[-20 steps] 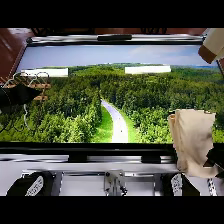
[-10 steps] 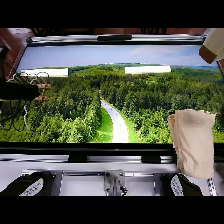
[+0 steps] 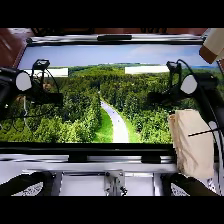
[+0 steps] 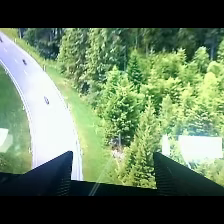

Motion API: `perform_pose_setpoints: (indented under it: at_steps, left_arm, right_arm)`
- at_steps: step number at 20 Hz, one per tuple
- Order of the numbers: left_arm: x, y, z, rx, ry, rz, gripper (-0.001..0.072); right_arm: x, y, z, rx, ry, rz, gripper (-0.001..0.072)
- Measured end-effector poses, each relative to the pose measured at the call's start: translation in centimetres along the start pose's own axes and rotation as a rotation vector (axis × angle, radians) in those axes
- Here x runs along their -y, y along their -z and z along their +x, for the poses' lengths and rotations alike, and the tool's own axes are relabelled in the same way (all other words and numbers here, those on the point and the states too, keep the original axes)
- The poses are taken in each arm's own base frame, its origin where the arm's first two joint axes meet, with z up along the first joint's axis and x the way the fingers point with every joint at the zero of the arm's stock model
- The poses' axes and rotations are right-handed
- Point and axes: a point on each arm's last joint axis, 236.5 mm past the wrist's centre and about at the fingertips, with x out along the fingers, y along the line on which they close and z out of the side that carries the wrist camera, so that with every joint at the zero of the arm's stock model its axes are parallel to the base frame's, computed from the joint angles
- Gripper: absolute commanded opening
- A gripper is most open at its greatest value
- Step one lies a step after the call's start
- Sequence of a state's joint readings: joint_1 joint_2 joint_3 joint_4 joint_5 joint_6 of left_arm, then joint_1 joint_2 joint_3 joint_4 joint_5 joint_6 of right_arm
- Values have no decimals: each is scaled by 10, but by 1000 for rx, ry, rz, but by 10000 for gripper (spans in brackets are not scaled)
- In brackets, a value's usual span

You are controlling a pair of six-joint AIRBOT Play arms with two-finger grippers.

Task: Fold the shirts.

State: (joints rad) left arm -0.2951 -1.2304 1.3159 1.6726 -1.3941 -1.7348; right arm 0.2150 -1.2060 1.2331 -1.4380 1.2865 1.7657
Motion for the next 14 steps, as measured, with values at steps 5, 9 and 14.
perform_pose_setpoints:
  at_steps: [5, 9, 14]
  left_arm:
    - [23, 6, 13, -3, 33, 31, 720]
    - [29, 5, 16, 8, 47, 35, 720]
    - [33, 12, 16, -19, 59, 45, 720]
  right_arm:
    - [-7, 12, 13, -67, 12, -45, 617]
    - [-8, 14, 16, -80, 16, -52, 617]
    - [-8, 15, 16, -83, 16, -55, 617]
